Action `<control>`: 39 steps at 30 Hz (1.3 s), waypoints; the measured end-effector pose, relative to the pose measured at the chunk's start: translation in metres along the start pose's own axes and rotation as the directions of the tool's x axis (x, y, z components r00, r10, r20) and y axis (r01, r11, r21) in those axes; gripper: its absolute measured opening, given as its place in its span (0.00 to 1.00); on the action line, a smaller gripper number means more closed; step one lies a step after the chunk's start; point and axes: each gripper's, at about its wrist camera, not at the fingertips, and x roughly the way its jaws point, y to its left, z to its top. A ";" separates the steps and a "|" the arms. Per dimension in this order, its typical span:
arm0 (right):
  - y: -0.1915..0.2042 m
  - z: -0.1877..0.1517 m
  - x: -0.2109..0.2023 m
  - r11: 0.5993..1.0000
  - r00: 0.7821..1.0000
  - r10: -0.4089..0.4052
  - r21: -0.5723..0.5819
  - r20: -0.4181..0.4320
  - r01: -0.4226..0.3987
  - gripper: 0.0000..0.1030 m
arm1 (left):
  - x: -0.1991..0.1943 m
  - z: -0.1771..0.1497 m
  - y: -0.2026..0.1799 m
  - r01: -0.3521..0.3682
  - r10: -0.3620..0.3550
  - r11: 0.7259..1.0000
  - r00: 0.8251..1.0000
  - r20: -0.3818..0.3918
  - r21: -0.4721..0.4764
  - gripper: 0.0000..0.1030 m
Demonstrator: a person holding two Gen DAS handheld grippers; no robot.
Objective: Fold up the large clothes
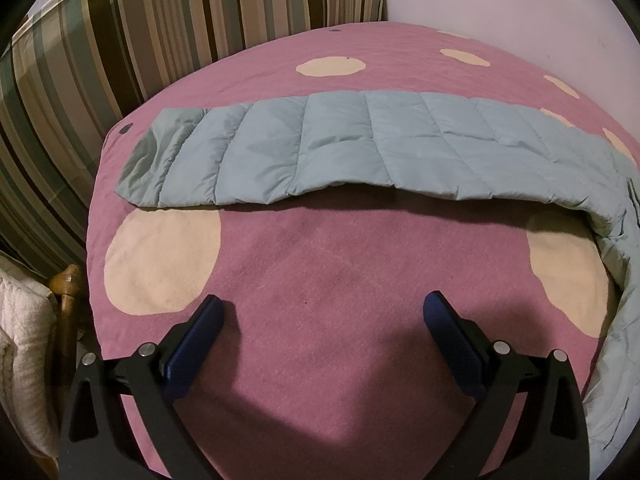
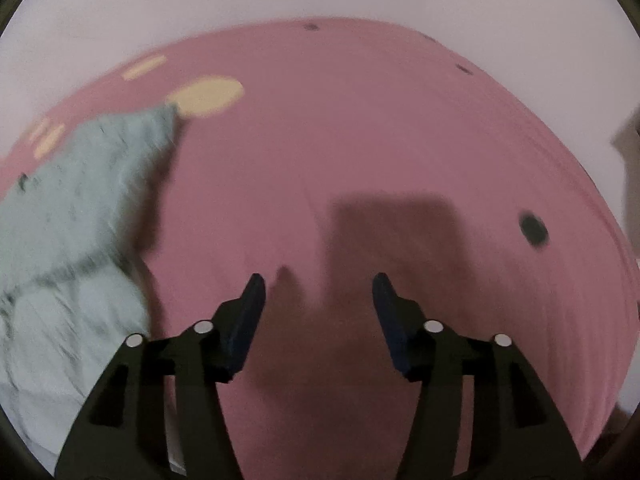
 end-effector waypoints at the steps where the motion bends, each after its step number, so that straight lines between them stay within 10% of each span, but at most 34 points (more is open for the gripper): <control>1: -0.004 -0.005 0.004 1.000 1.000 -0.020 -0.006 -0.011 0.020 0.58 | 0.001 0.000 0.000 -0.001 0.001 1.000 1.000 0.000 0.001 0.96; 13: -0.008 -0.015 0.006 0.997 0.996 -0.074 0.002 0.057 0.074 0.78 | -0.012 0.001 0.012 0.056 -0.056 0.998 0.998 -0.012 -0.014 0.96; 23: -0.010 -0.020 0.005 0.995 0.993 -0.099 -0.002 0.062 0.099 0.82 | -0.003 0.047 0.107 0.026 -0.017 0.985 0.998 0.054 -0.169 0.89; 25: -0.008 -0.020 0.004 0.994 0.992 -0.105 -0.003 0.062 0.106 0.82 | 0.010 0.055 0.129 0.061 -0.054 0.974 0.998 0.039 -0.220 0.74; 34: -0.005 -0.021 0.005 0.991 0.990 -0.128 -0.015 0.066 0.130 0.83 | 0.052 0.084 0.167 0.248 -0.257 0.927 0.966 0.006 -0.281 0.72; 39: -0.003 -0.021 0.005 0.989 0.987 -0.144 -0.022 0.071 0.146 0.83 | 0.059 0.086 0.170 0.303 -0.317 0.912 0.948 -0.007 -0.276 0.21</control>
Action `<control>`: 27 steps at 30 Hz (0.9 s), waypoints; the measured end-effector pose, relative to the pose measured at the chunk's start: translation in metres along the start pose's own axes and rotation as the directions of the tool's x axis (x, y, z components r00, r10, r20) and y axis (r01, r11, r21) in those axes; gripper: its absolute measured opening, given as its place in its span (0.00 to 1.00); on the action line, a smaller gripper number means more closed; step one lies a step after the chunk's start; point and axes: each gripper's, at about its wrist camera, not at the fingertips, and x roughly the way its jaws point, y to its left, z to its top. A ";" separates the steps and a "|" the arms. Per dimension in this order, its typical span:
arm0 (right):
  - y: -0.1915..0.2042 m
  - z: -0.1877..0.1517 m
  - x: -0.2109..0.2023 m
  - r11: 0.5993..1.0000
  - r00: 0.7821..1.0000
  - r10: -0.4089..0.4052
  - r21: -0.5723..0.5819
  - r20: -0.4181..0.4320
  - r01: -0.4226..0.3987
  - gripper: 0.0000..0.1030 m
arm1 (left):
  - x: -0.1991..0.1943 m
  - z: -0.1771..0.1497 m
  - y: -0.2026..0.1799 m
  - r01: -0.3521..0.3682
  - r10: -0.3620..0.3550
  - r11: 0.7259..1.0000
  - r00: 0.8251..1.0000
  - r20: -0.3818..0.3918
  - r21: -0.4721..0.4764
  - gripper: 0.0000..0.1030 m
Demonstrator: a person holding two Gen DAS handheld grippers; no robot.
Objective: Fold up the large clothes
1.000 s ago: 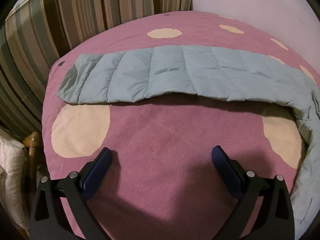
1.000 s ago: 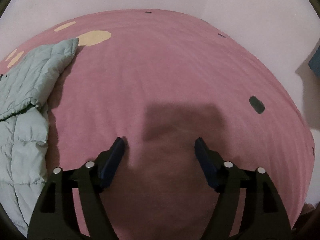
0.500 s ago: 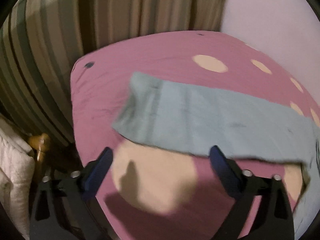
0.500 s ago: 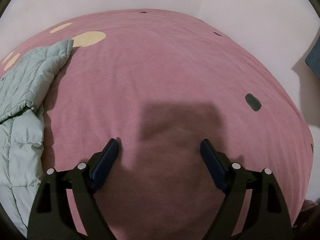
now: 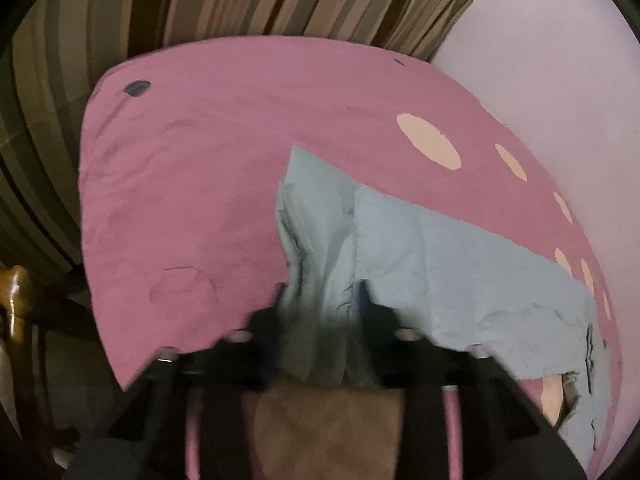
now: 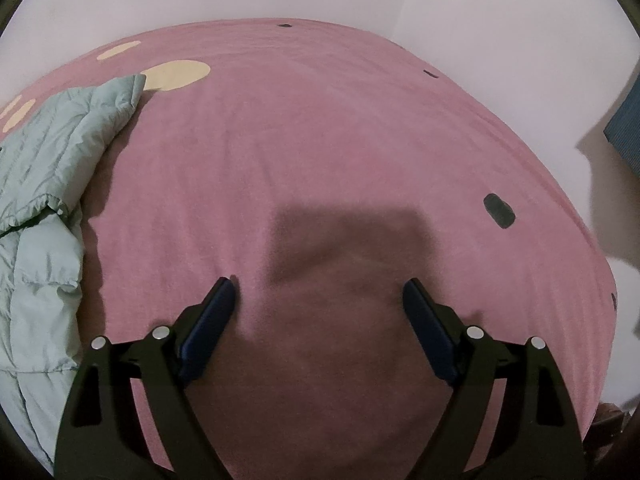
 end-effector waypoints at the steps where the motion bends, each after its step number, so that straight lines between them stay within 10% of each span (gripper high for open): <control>1: 0.000 0.000 0.000 1.000 1.000 -0.003 -0.001 0.001 0.003 0.83 | 0.000 0.000 -0.001 0.004 -0.004 1.000 1.000 -0.004 0.004 0.18; 12: 0.000 0.000 -0.001 1.000 1.000 -0.004 0.002 0.006 0.004 0.83 | -0.054 -0.004 -0.117 0.091 -0.116 0.969 0.988 0.102 0.228 0.06; 27: -0.009 -0.002 0.001 0.997 0.998 0.059 0.055 -0.012 -0.058 0.84 | -0.072 -0.118 -0.426 0.284 -0.326 0.726 0.944 -0.050 0.626 0.06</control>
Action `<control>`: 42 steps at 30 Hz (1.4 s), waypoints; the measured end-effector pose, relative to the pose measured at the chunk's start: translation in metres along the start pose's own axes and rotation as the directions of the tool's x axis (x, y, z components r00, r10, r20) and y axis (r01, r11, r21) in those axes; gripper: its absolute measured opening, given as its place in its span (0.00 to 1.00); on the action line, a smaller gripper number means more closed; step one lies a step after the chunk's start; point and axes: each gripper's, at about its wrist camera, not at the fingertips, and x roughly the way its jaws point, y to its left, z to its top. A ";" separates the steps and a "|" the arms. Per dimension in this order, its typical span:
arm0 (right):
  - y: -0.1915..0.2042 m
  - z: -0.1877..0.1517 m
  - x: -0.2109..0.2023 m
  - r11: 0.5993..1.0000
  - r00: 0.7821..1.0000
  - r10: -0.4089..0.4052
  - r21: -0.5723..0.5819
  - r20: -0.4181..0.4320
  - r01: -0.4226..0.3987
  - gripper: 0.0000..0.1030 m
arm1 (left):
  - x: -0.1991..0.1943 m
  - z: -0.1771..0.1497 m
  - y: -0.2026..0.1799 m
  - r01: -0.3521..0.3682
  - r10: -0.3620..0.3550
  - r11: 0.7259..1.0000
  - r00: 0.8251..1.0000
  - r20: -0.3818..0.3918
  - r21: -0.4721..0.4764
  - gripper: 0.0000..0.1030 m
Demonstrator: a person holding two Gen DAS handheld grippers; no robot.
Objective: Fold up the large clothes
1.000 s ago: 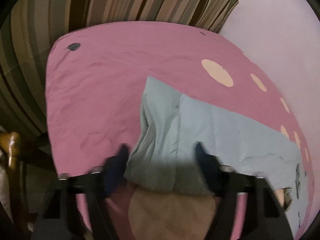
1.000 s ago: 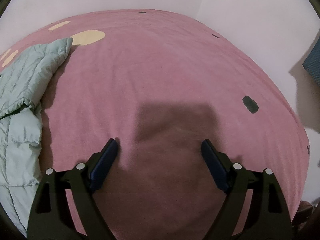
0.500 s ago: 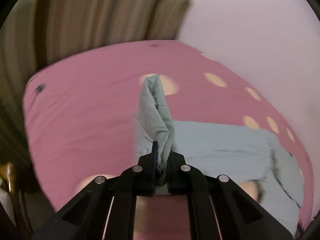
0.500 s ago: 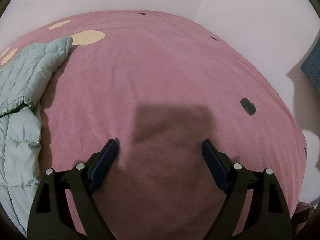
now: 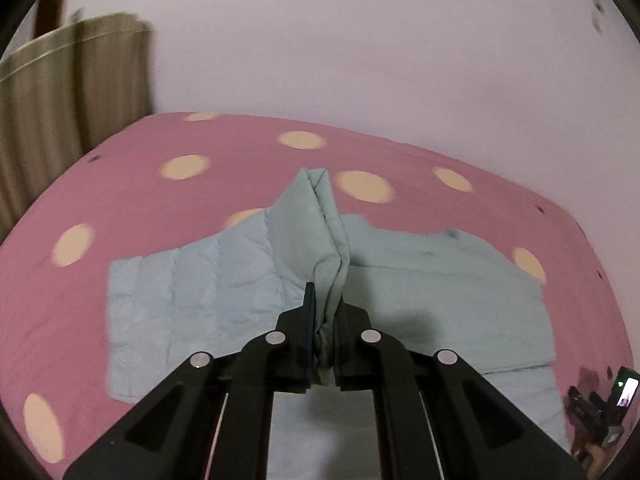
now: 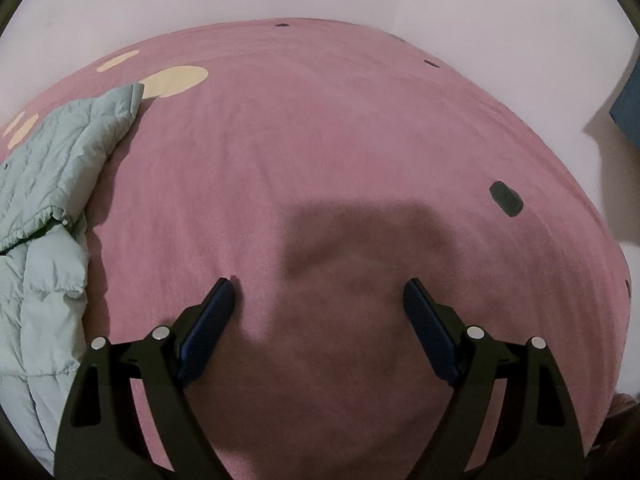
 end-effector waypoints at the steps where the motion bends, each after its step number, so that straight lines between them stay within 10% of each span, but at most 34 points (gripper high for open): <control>1: 0.000 0.000 0.000 1.000 1.000 0.001 0.001 -0.001 -0.001 0.84 | 0.008 0.001 -0.022 0.013 -0.013 1.000 1.000 -0.011 0.027 0.06; 19: -0.002 0.000 0.003 0.999 1.000 0.028 0.025 -0.010 -0.027 0.84 | 0.128 -0.065 -0.220 0.100 -0.048 0.970 0.972 -0.229 0.220 0.07; 25: -0.002 0.001 0.003 0.999 1.000 0.029 0.025 -0.009 -0.028 0.85 | 0.108 -0.071 -0.234 0.144 -0.080 0.961 0.962 -0.259 0.237 0.40; 32: -0.002 0.004 -0.002 1.000 1.000 0.028 0.005 -0.014 -0.028 0.84 | 0.016 -0.050 -0.162 0.184 -0.159 0.949 0.980 -0.116 0.258 0.63; 42: 0.076 0.052 -0.074 0.952 0.953 0.301 -0.064 0.038 -0.298 0.78 | 0.012 -0.036 0.059 -0.169 0.169 0.986 0.984 -0.047 -0.002 0.63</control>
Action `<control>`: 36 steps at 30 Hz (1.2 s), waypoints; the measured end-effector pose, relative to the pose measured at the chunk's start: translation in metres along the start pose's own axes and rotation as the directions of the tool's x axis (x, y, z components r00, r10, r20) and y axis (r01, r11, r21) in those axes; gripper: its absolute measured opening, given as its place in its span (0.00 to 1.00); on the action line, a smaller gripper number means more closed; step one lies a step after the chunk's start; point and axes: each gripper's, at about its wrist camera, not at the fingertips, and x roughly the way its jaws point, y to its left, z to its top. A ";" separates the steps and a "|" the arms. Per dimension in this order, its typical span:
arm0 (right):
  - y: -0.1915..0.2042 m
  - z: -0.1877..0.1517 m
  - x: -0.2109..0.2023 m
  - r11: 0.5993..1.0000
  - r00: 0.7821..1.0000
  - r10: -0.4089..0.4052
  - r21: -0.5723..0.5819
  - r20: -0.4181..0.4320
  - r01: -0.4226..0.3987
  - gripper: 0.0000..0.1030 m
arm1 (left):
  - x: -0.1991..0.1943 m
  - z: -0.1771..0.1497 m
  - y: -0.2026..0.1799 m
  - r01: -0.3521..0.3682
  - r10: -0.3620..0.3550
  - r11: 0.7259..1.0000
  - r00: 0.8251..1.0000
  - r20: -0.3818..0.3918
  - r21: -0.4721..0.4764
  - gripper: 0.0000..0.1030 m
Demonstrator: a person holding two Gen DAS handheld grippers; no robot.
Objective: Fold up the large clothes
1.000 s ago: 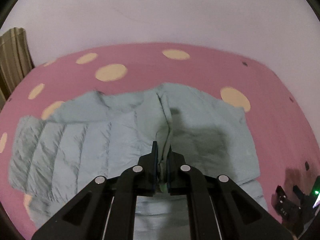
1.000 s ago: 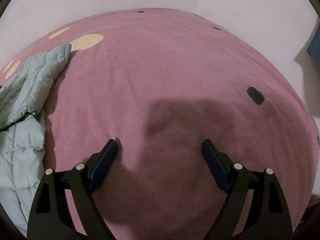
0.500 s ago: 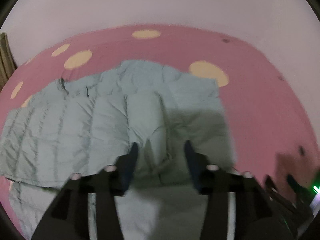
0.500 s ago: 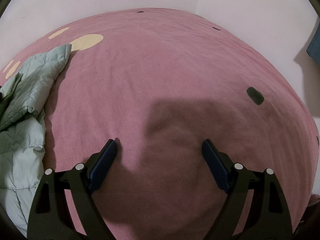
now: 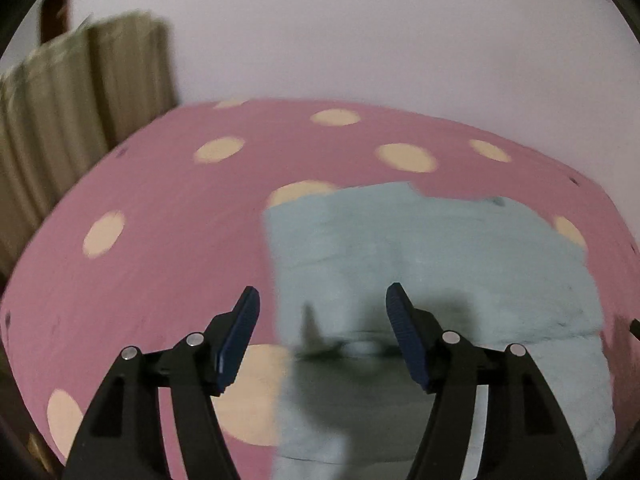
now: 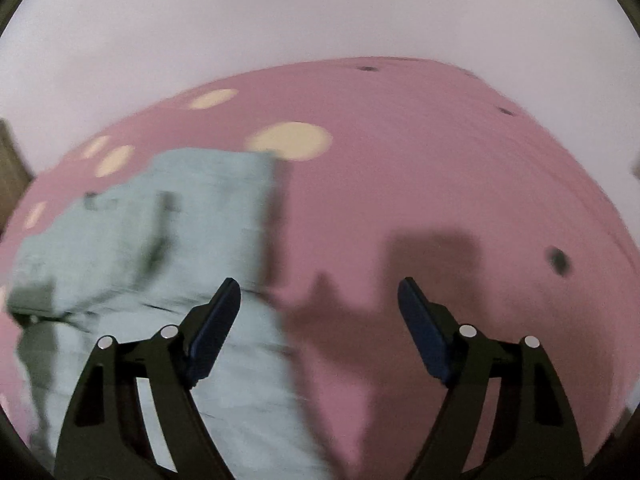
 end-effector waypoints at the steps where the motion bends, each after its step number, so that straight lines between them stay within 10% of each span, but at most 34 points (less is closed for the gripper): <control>1: 0.012 0.004 0.003 1.000 1.000 0.021 -0.013 -0.007 -0.021 0.78 | 0.005 -0.001 0.008 -0.019 0.019 1.000 1.000 -0.007 -0.013 0.63; 8: 0.100 0.018 0.061 0.988 0.986 0.118 -0.082 -0.117 -0.128 0.63 | 0.033 -0.010 0.025 -0.049 0.048 0.998 0.998 -0.035 -0.030 0.63; 12: 0.121 0.015 0.091 0.980 0.961 0.155 -0.088 -0.229 -0.179 0.06 | 0.035 -0.009 0.028 -0.024 0.022 0.999 0.999 -0.041 -0.037 0.63; 20: 0.106 0.024 0.068 0.988 0.993 0.053 -0.137 -0.105 -0.067 0.04 | 0.051 0.003 0.006 -0.003 0.004 0.999 1.000 -0.014 0.032 0.63; 36: 0.077 0.015 0.112 0.990 0.980 0.005 -0.140 -0.197 -0.033 0.10 | 0.124 -0.006 -0.012 -0.113 0.137 0.984 0.975 -0.175 0.138 0.63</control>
